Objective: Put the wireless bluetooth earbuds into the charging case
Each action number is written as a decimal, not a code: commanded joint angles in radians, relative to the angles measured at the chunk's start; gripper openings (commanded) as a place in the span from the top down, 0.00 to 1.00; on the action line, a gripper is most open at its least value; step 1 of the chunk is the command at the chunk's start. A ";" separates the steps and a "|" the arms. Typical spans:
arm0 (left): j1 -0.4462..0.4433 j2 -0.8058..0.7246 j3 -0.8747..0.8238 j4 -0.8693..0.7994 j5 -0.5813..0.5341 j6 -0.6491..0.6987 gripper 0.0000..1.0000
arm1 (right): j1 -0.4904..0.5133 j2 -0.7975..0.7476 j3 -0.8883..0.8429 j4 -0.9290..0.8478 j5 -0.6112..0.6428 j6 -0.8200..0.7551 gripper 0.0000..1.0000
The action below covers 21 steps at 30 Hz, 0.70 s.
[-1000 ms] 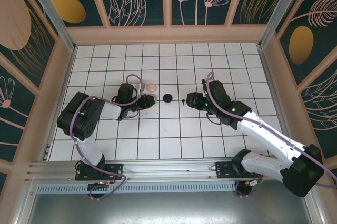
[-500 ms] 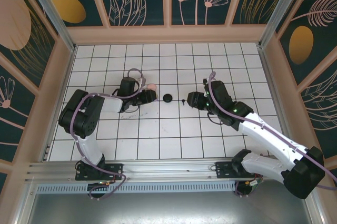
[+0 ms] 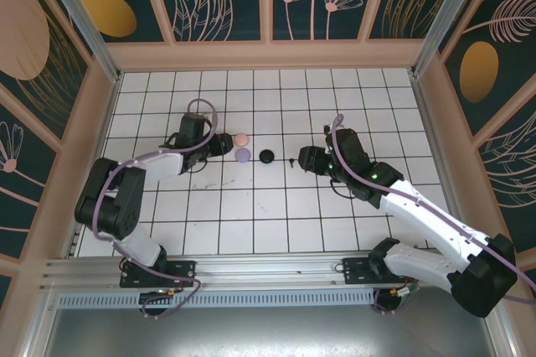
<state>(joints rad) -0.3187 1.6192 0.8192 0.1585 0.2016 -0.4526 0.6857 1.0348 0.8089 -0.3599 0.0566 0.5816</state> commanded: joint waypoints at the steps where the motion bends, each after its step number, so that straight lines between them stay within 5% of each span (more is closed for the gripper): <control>1: 0.001 -0.128 0.027 -0.029 -0.101 0.089 0.46 | -0.011 -0.007 0.018 -0.023 0.031 -0.027 0.44; 5: 0.002 -0.270 0.013 0.010 -0.150 0.134 0.33 | -0.018 0.010 0.039 -0.040 0.055 -0.051 0.44; 6: 0.001 -0.299 0.010 0.021 -0.158 0.140 0.24 | -0.021 0.014 0.045 -0.040 0.056 -0.058 0.44; 7: 0.002 -0.330 0.008 0.031 -0.168 0.150 0.03 | -0.023 0.019 0.054 -0.044 0.061 -0.066 0.43; 12: 0.002 -0.425 0.032 0.032 -0.196 0.186 0.01 | -0.027 0.043 0.101 -0.057 0.087 -0.096 0.36; 19: 0.001 -0.500 0.014 0.126 -0.316 0.080 0.01 | -0.028 0.112 0.186 -0.082 0.128 -0.100 0.02; 21: 0.002 -0.506 0.017 0.141 -0.319 0.055 0.01 | -0.026 0.144 0.210 -0.089 0.141 -0.087 0.01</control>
<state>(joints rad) -0.3187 1.1362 0.8322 0.2283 -0.0628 -0.3435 0.6632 1.1473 0.9703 -0.4194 0.1577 0.4915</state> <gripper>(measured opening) 0.987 0.986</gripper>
